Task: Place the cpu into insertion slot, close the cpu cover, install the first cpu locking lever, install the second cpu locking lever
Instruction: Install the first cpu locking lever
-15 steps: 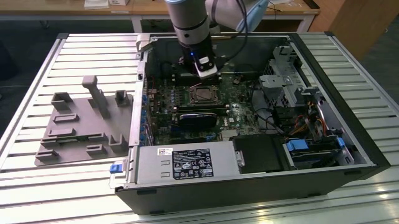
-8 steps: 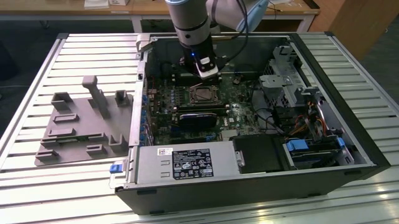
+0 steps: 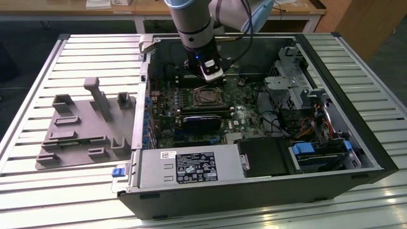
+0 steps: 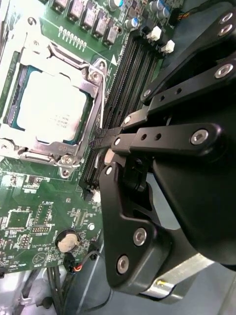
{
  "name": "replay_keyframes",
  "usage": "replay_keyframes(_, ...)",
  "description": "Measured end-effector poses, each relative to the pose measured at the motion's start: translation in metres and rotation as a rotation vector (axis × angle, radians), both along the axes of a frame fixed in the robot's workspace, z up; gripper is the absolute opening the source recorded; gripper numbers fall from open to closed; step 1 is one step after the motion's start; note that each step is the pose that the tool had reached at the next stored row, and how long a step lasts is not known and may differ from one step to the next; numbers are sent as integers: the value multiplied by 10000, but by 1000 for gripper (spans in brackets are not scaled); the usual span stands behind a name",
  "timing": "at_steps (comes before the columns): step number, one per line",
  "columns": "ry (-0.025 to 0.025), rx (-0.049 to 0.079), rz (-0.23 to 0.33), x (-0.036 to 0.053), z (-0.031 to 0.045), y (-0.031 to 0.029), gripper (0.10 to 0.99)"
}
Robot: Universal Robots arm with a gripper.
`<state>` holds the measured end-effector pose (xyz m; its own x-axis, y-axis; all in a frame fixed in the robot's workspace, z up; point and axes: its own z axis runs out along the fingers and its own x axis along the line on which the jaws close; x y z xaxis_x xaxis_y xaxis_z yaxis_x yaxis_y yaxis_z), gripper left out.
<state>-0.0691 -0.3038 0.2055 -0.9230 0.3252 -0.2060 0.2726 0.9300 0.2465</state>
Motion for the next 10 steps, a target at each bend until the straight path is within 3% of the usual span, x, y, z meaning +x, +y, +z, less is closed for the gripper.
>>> replay_keyframes(6,-276,7,125,-47,-32,0,106)
replay_keyframes(8,-341,7,132,-81,-38,0,106)
replay_keyframes(10,-366,2,133,-97,-46,1,106)
